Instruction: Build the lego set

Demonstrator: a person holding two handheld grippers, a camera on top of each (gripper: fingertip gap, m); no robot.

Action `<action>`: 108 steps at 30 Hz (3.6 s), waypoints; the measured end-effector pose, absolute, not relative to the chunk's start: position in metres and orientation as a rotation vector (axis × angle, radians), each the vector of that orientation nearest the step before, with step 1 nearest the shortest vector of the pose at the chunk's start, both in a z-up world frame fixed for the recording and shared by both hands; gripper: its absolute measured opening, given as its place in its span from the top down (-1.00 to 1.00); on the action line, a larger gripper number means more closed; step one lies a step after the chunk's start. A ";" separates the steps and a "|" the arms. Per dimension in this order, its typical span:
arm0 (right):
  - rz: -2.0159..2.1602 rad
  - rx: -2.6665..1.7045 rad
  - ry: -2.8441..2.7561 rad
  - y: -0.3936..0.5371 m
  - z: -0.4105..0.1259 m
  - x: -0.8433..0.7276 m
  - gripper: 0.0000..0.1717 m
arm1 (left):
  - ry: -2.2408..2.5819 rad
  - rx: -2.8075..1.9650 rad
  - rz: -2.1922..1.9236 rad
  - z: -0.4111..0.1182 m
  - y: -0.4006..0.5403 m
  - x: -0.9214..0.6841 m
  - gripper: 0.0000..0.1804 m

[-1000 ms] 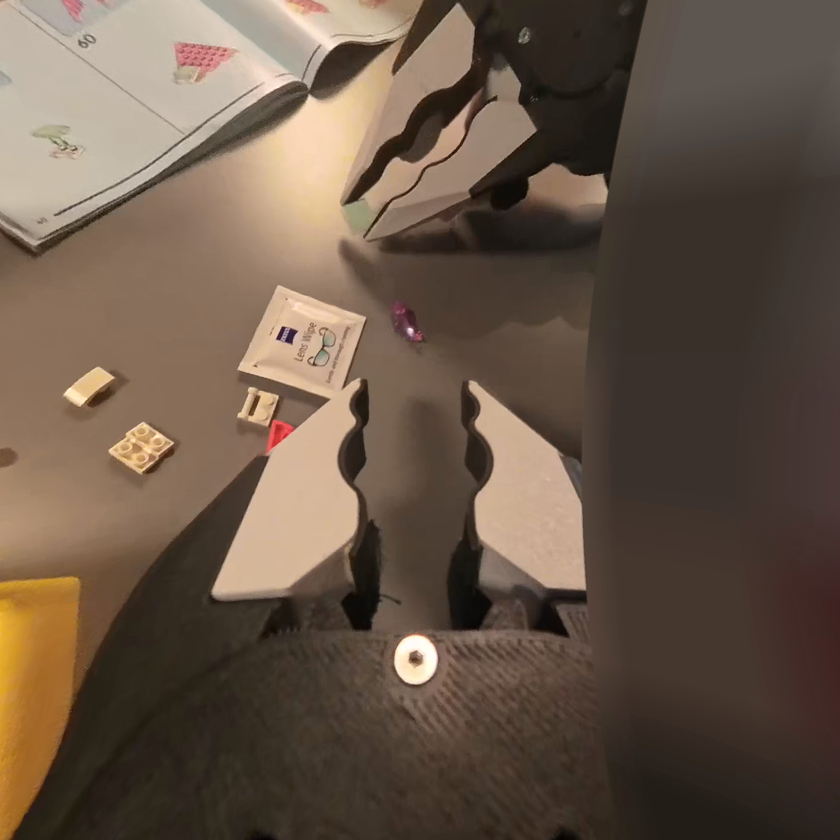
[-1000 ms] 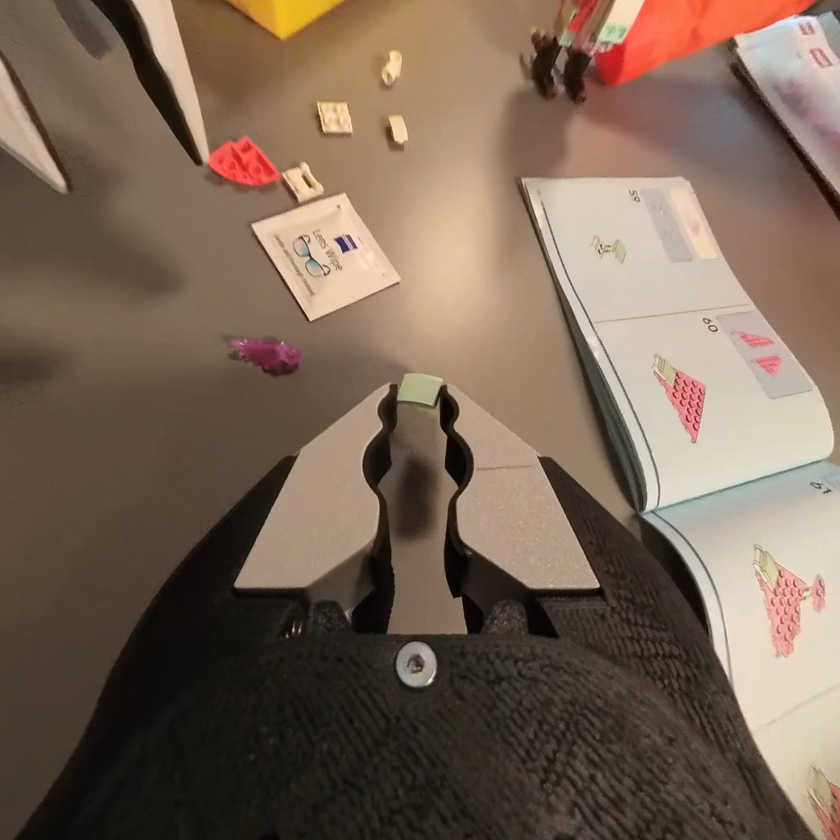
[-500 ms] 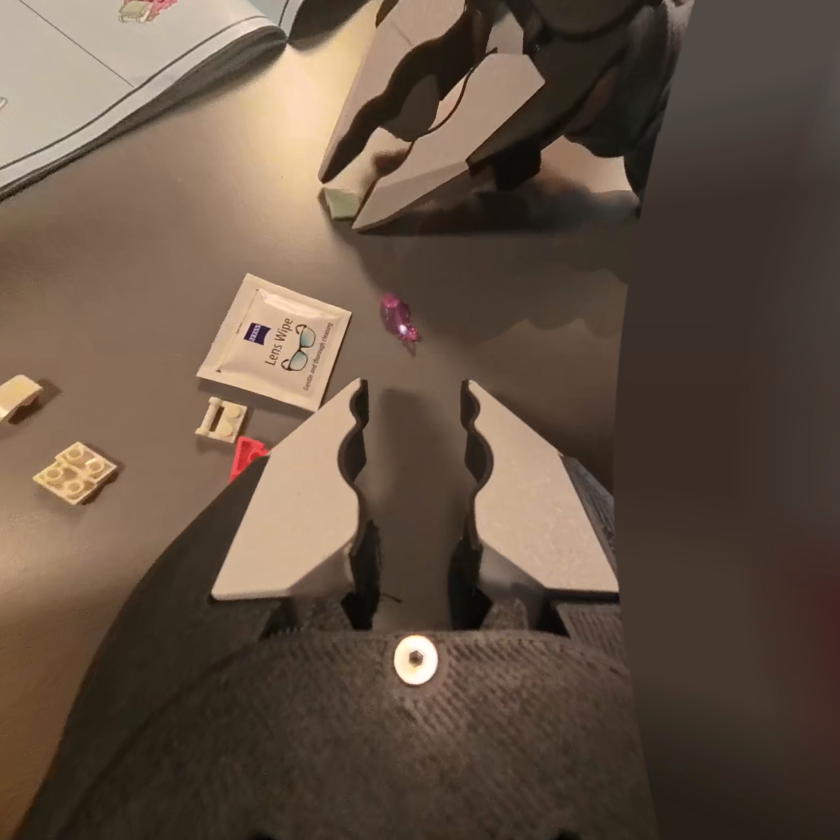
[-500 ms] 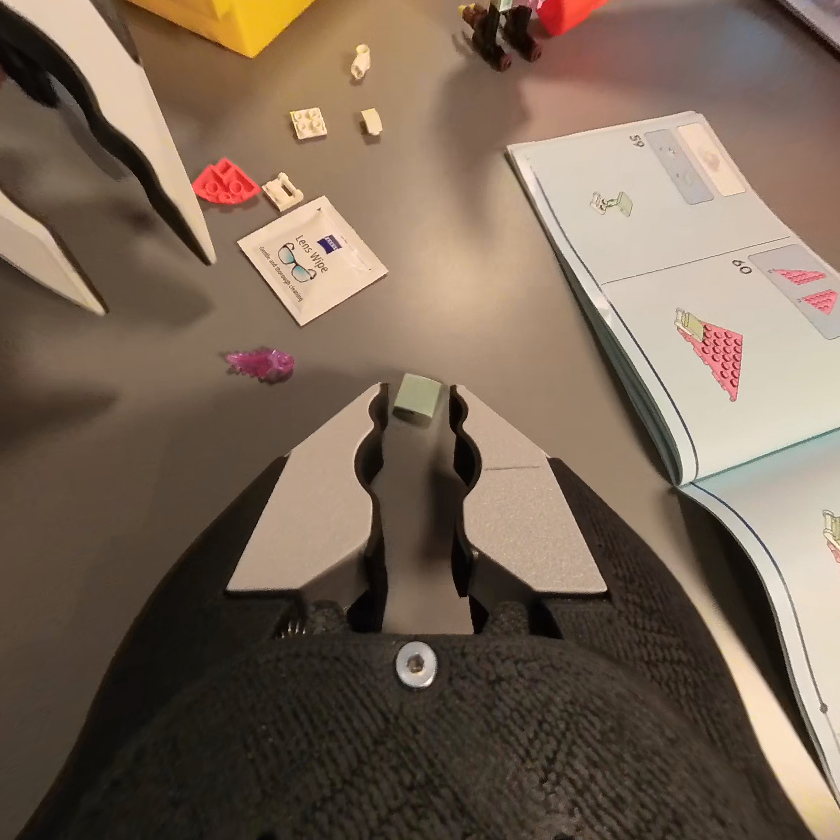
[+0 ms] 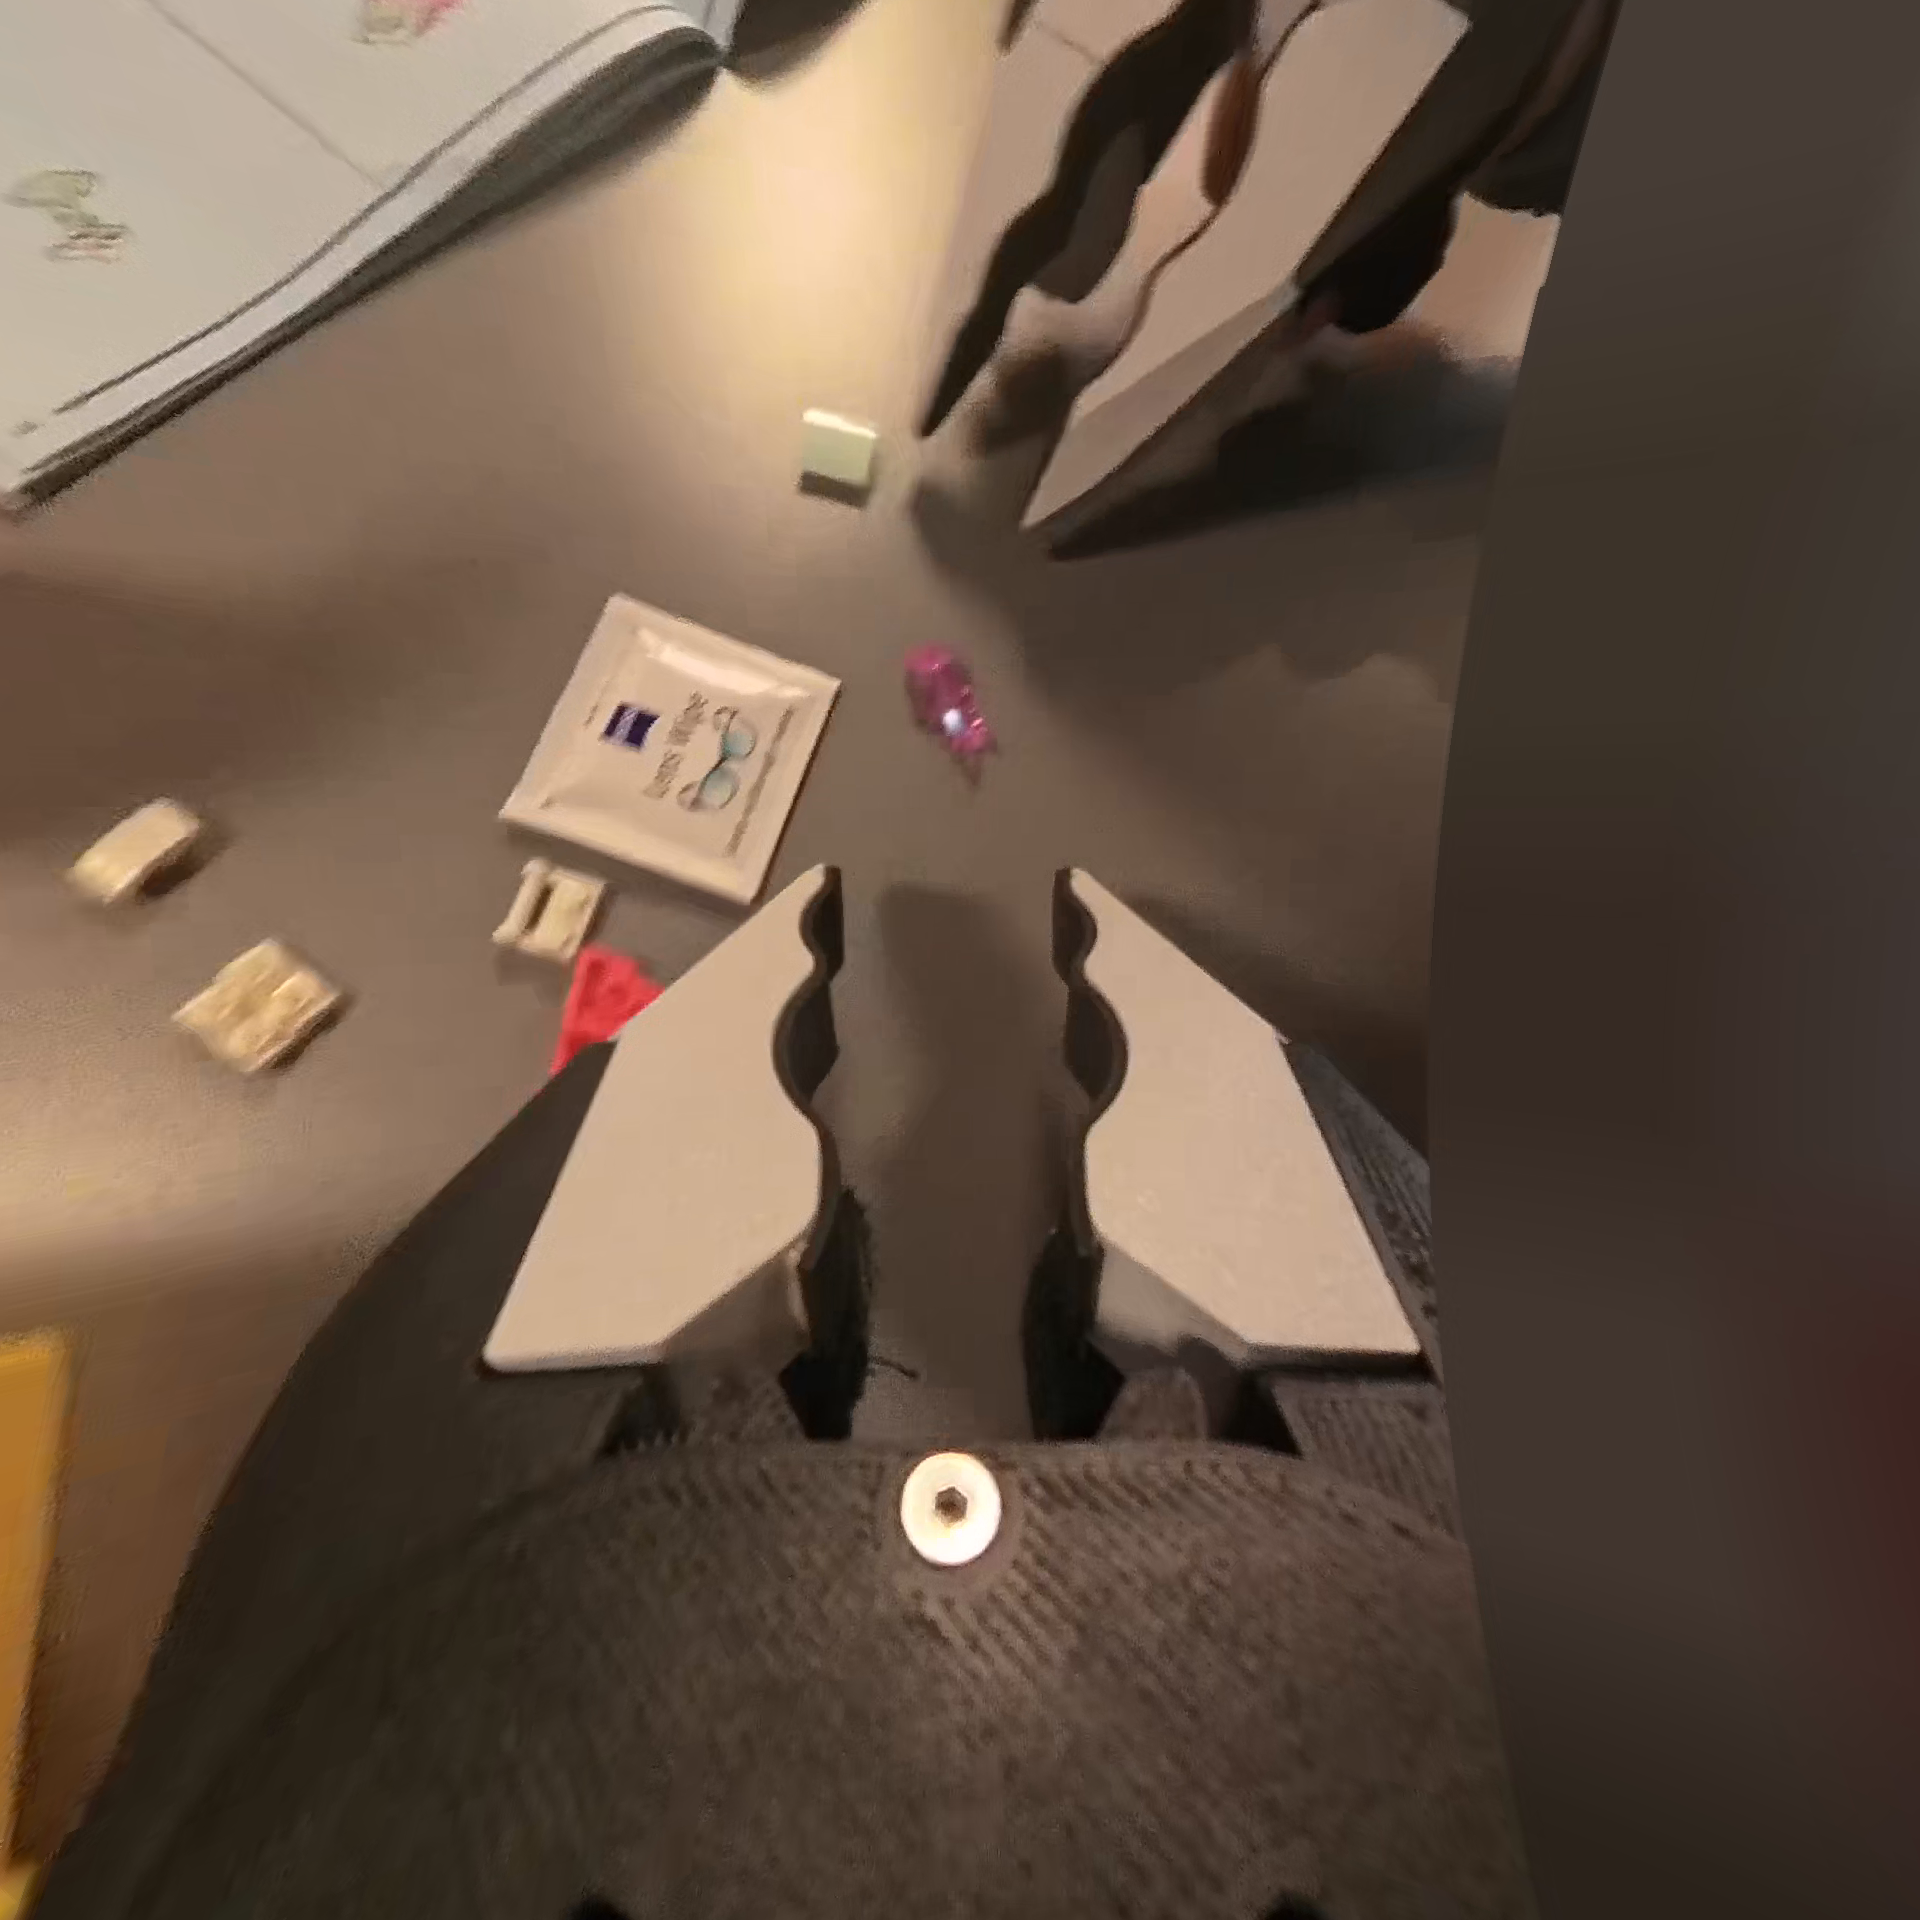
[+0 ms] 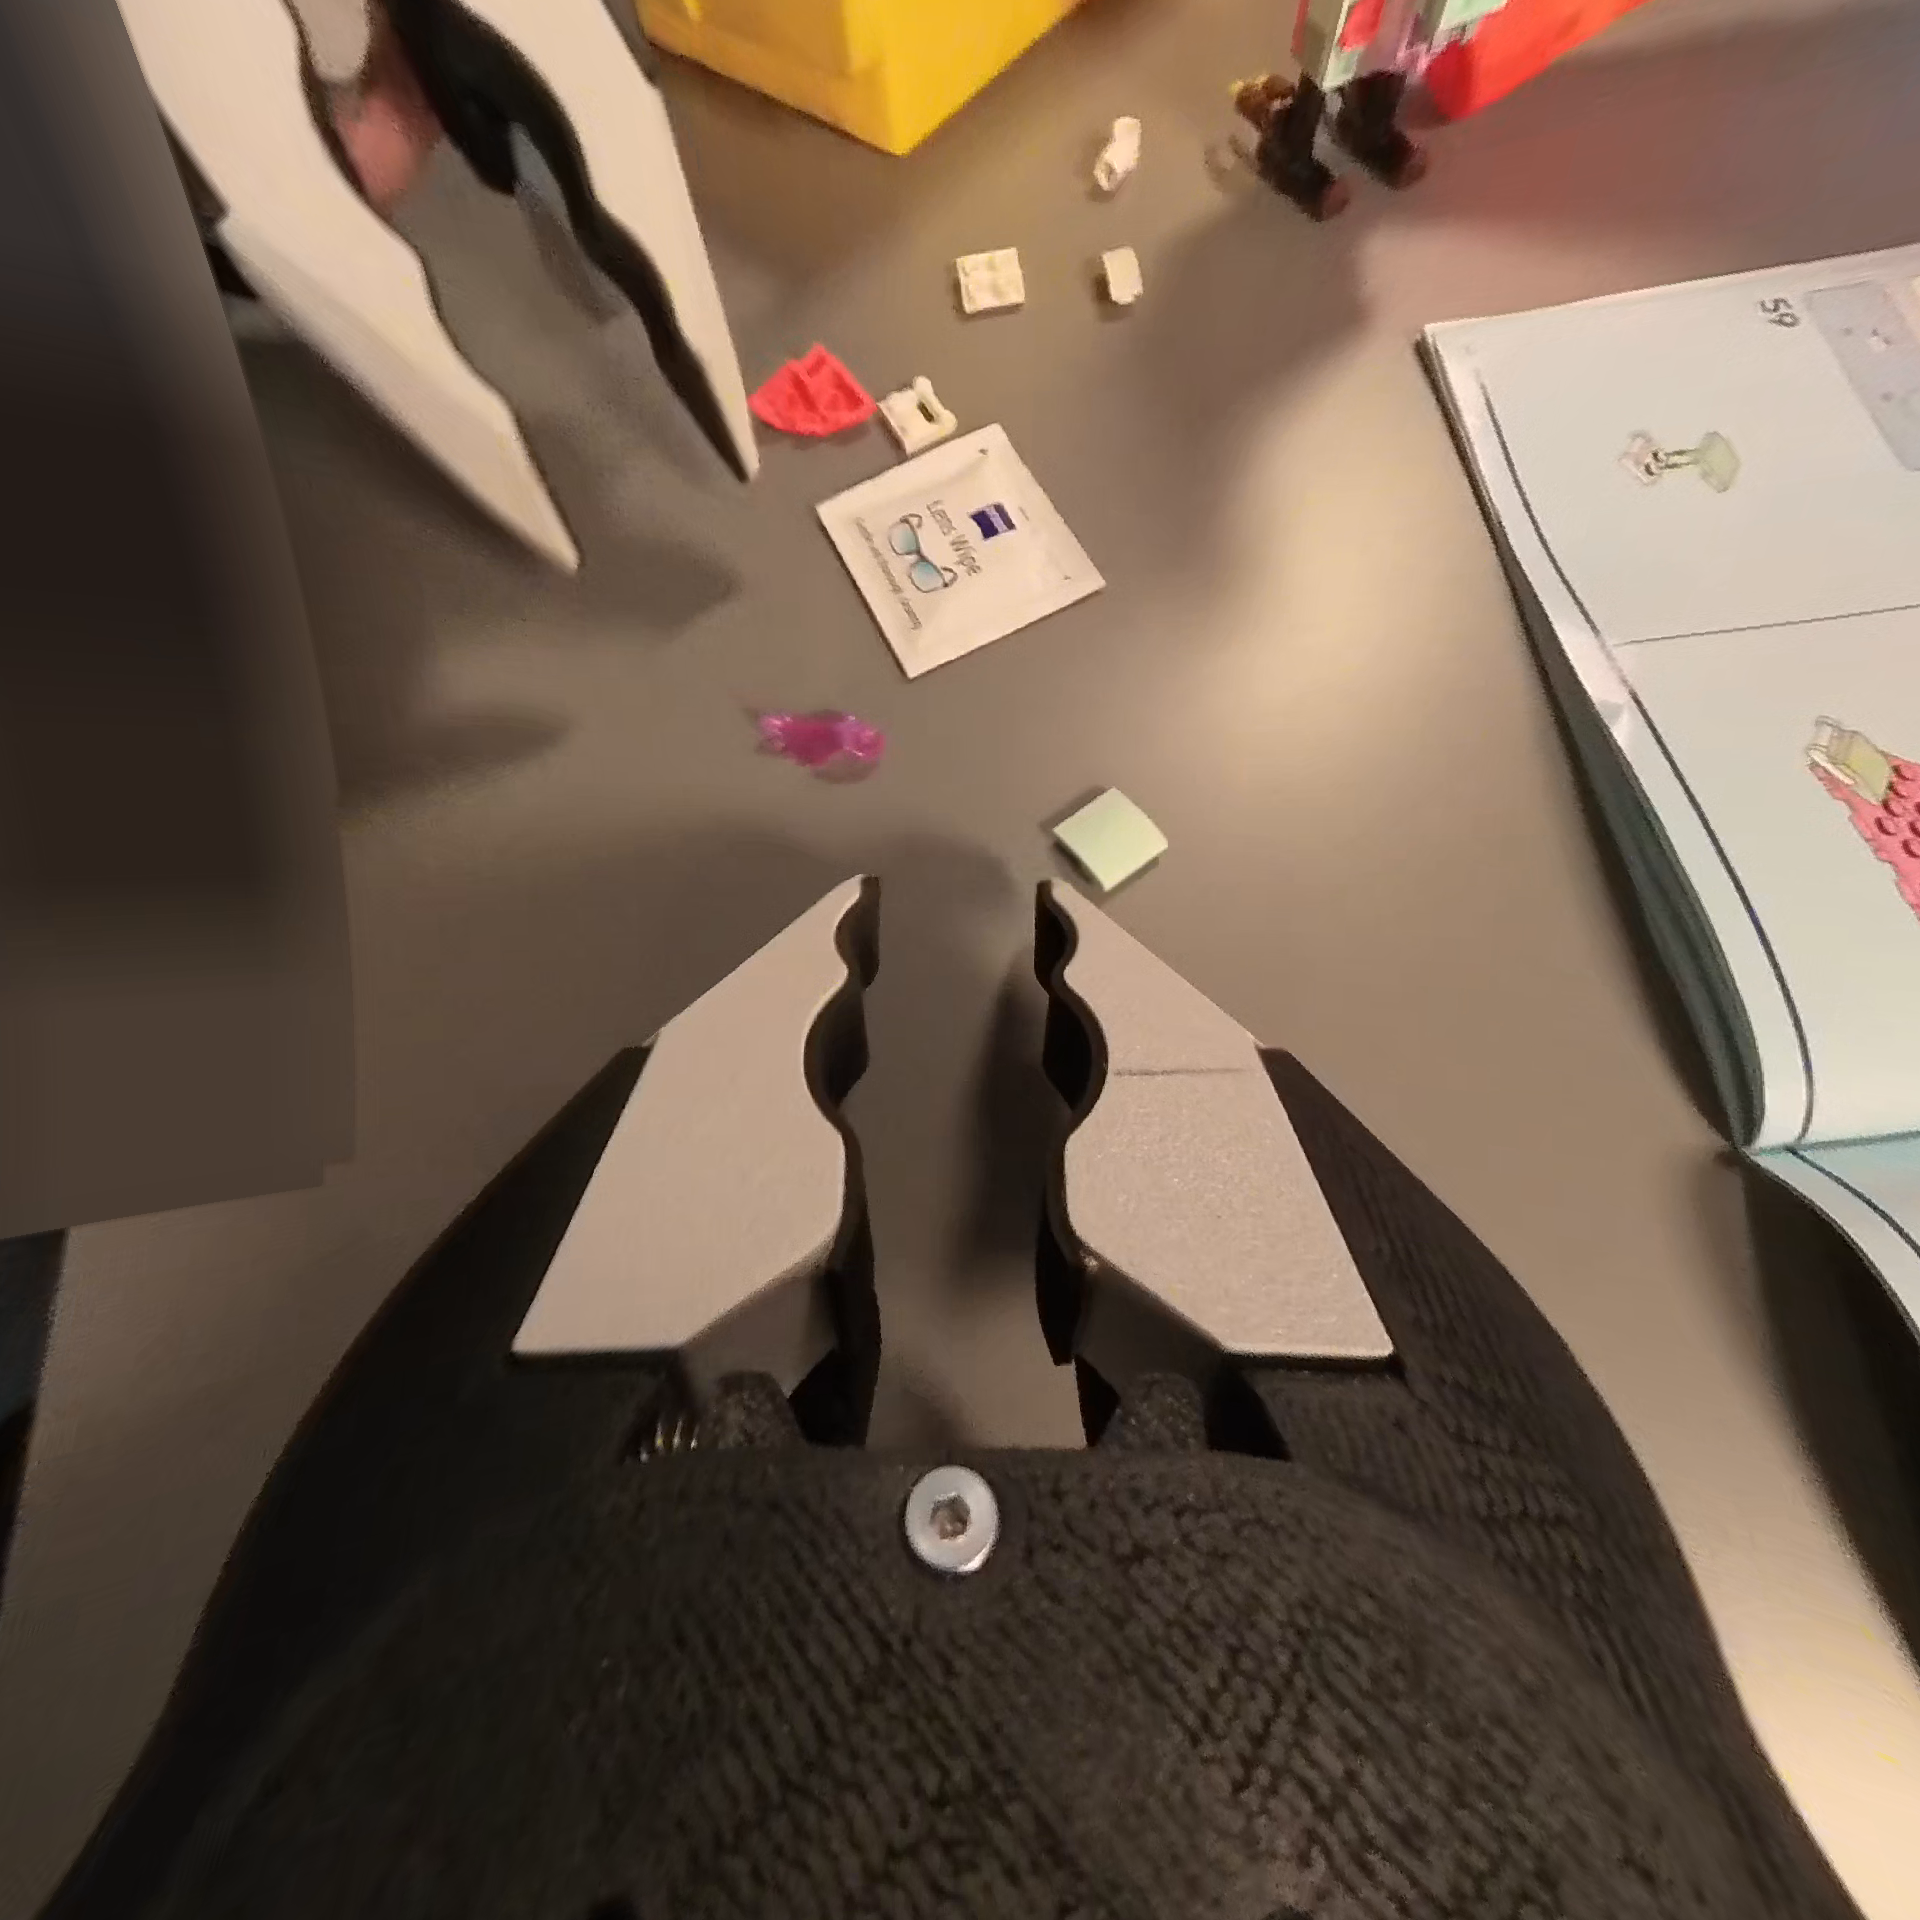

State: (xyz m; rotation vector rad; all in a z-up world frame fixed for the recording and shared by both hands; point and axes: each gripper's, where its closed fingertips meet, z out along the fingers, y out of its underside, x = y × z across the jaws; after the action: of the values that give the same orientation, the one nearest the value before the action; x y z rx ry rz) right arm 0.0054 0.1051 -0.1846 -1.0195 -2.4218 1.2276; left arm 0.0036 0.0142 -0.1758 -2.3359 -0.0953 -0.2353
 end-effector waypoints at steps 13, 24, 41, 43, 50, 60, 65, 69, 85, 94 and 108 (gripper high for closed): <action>1.269 -0.833 -2.421 0.080 -0.182 0.006 0.67 | -0.299 -2.292 -0.053 -0.182 -0.028 -0.043 0.50; 1.268 -0.783 -2.467 0.078 -0.185 0.013 0.66 | -0.275 -2.353 -0.013 -0.192 -0.015 -0.053 0.50; 1.266 -0.748 -2.500 0.072 -0.187 0.017 0.67 | -0.277 -2.429 -0.247 -0.187 -0.008 -0.034 0.54; 1.265 -0.747 -2.502 0.072 -0.187 0.017 0.66 | -0.272 -2.386 -0.153 -0.183 -0.003 -0.045 0.55; 1.267 -0.751 -2.503 0.072 -0.187 0.017 0.67 | -0.263 -2.371 -0.053 -0.189 0.006 -0.062 0.57; 1.255 -0.753 -2.514 0.072 -0.189 0.018 0.67 | -0.218 -2.409 -0.007 -0.194 0.008 -0.063 0.69; 1.254 -0.753 -2.516 0.071 -0.189 0.018 0.67 | -0.183 -2.425 0.034 -0.195 0.010 -0.061 0.75; 1.270 -0.765 -2.508 0.072 -0.187 0.018 0.68 | -0.163 -2.429 0.033 -0.195 0.014 -0.058 0.84; 1.273 -0.775 -2.510 0.072 -0.188 0.018 0.67 | -0.258 -2.394 -0.020 -0.187 -0.005 -0.050 0.72; 1.279 -0.780 -2.506 0.072 -0.187 0.017 0.67 | -0.232 -2.400 -0.027 -0.190 0.004 -0.056 0.65; 1.286 -0.740 -2.403 0.067 -0.177 0.007 0.62 | -0.108 -2.440 -0.006 -0.195 0.014 -0.046 0.86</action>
State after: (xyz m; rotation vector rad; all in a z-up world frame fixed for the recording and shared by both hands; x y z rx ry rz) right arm 0.0074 0.0672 -0.1767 -0.7401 -2.4025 1.2863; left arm -0.0460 0.0136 -0.1950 -2.4395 -0.1080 -0.0059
